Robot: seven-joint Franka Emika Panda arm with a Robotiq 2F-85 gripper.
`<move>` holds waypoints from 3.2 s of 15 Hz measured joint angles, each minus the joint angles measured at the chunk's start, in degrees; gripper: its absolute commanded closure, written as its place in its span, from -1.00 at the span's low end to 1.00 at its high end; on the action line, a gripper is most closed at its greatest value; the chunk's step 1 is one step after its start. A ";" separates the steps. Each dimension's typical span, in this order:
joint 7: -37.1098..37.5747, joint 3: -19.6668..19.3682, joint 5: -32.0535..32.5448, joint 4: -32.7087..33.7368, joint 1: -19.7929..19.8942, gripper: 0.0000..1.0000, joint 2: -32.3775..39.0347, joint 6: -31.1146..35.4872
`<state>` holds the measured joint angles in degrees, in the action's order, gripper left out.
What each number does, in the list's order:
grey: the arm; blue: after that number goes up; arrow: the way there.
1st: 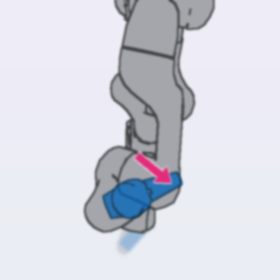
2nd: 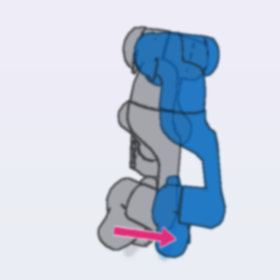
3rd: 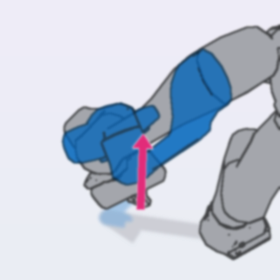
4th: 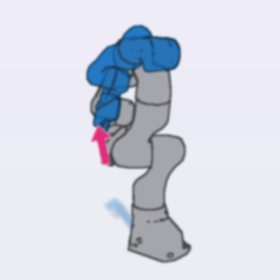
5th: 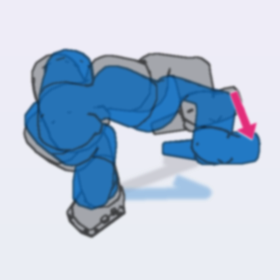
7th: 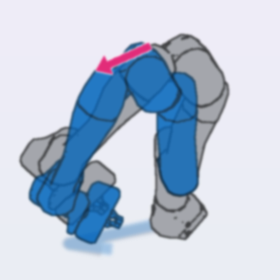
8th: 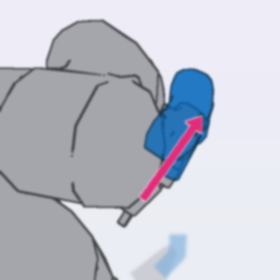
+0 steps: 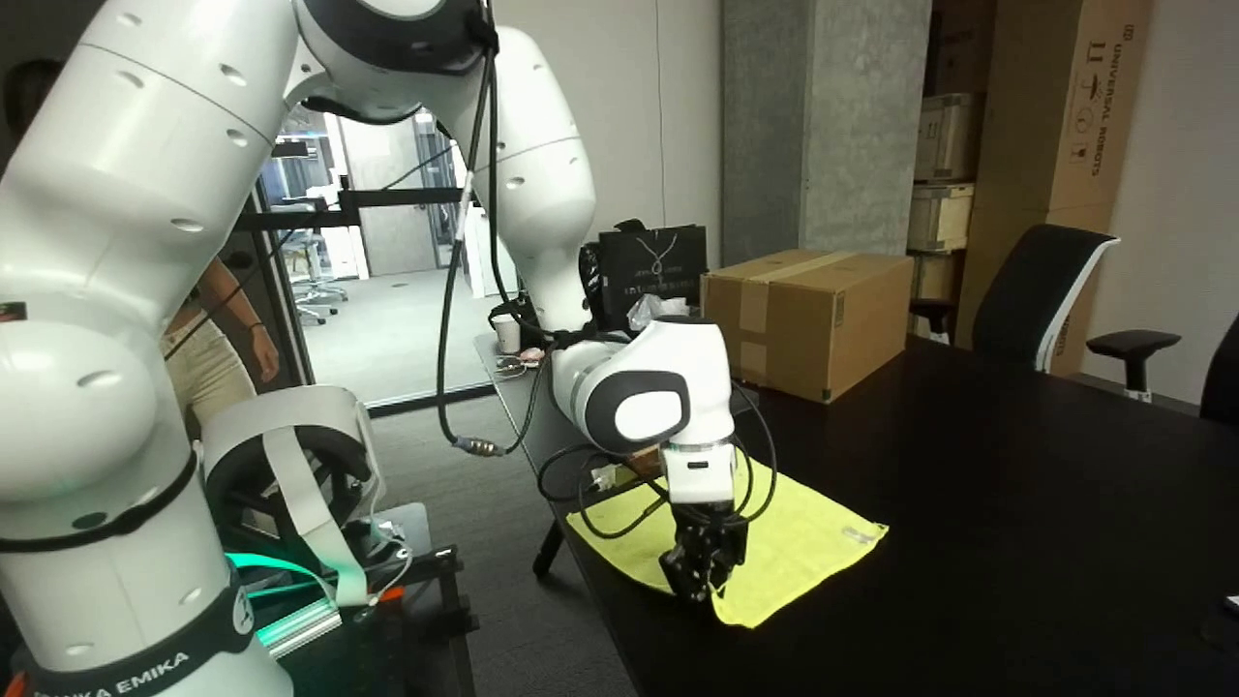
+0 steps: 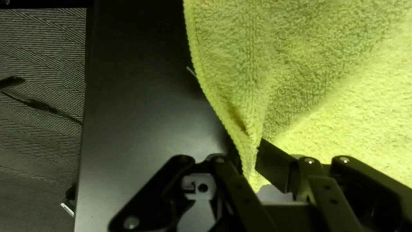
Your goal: Fold the towel on the table
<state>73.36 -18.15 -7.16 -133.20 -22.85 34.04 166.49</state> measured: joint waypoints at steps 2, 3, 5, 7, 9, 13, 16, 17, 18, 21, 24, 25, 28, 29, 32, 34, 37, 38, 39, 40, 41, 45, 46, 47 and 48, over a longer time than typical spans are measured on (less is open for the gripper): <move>-0.98 -0.42 2.55 3.71 0.71 0.78 -0.78 -3.93; -1.79 -0.26 3.66 6.08 1.38 0.78 -1.14 -6.25; -4.40 1.22 4.87 11.82 3.68 0.78 -1.41 -11.55; -8.02 4.12 4.92 18.23 6.94 0.80 -1.14 -17.29; -11.97 7.59 4.90 25.06 10.55 0.80 -0.10 -23.36; -19.35 12.65 4.02 37.55 15.82 0.80 5.21 -32.36; -24.05 14.60 2.97 46.11 18.04 0.79 10.45 -35.72; -25.53 15.04 2.53 48.91 18.56 0.79 12.14 -36.41; -26.95 15.42 2.05 51.70 18.96 0.78 13.80 -37.03; -29.55 16.01 1.19 59.55 19.28 0.77 18.50 -38.89; -30.37 16.71 1.03 66.77 19.23 0.23 23.39 -42.07; -30.45 16.91 0.98 69.02 19.18 0.17 25.08 -43.21; -30.45 17.09 0.93 75.59 18.96 -0.28 29.84 -45.27; -30.45 17.10 0.92 77.75 18.95 -0.46 31.21 -45.76; -30.45 17.10 0.88 82.46 19.05 -0.89 33.88 -46.08; -30.52 17.22 0.67 83.18 19.09 -1.00 34.15 -46.08; -32.17 18.76 0.58 82.63 19.19 -1.00 33.99 -45.75; -33.29 19.67 0.43 81.58 19.21 -1.00 33.61 -45.25; -34.58 20.65 0.14 79.88 19.20 -1.00 32.99 -44.23; -35.69 21.64 -0.03 77.59 19.17 -1.00 32.16 -42.90; -36.46 22.51 -0.05 75.01 19.13 -1.00 31.26 -41.59; -39.21 24.17 -1.25 63.97 18.56 -1.00 27.96 -36.02; -39.85 24.12 -1.66 61.34 18.39 -1.00 27.28 -34.58; -40.37 24.01 -1.95 58.78 18.24 -1.00 26.66 -33.06; -40.86 23.85 -2.23 56.16 18.15 -1.00 25.87 -31.36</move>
<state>32.50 5.70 -9.39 -77.04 -4.71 59.91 135.13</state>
